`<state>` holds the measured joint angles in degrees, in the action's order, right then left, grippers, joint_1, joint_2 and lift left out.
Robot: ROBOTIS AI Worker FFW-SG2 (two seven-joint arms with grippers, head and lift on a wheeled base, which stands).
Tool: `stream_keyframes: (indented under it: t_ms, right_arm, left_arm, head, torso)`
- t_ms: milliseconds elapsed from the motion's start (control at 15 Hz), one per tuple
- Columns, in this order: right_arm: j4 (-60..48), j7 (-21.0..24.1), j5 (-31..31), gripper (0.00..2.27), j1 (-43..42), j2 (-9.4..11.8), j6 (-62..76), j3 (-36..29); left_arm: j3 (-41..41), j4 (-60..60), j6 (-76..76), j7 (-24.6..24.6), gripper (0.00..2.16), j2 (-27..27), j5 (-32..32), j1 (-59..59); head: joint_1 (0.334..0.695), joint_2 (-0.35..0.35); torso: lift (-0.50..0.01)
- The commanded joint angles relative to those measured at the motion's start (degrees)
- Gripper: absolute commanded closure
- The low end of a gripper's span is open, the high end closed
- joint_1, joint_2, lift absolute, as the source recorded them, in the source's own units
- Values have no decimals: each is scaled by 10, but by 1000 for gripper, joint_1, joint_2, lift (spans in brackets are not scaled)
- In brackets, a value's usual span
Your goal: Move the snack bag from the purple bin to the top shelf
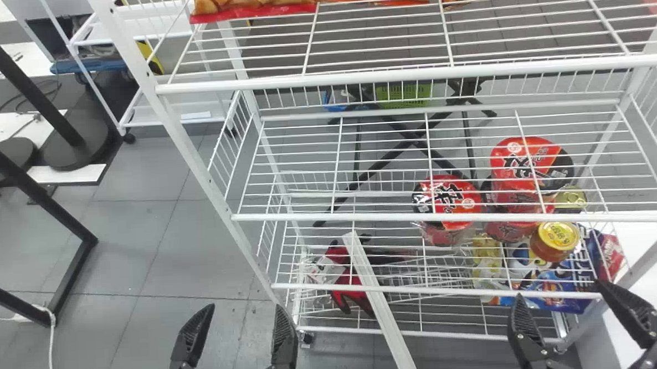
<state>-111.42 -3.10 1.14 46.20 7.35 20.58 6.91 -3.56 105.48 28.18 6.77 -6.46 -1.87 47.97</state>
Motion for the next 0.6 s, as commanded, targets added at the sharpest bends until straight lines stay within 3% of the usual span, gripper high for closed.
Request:
stream_keyframes:
  t_ms: [0,533]
  right_arm:
    - [0,-1,0,73,0,1,0,-1]
    - [11,-1,1,73,-10,1,0,-1]
  left_arm:
    - [0,0,0,0,80,0,0,-1]
    - [0,-3,-2,1,80,1,0,-3]
  head:
    - [695,137]
    - [695,134]
  torso:
    - [-319]
    - [-352]
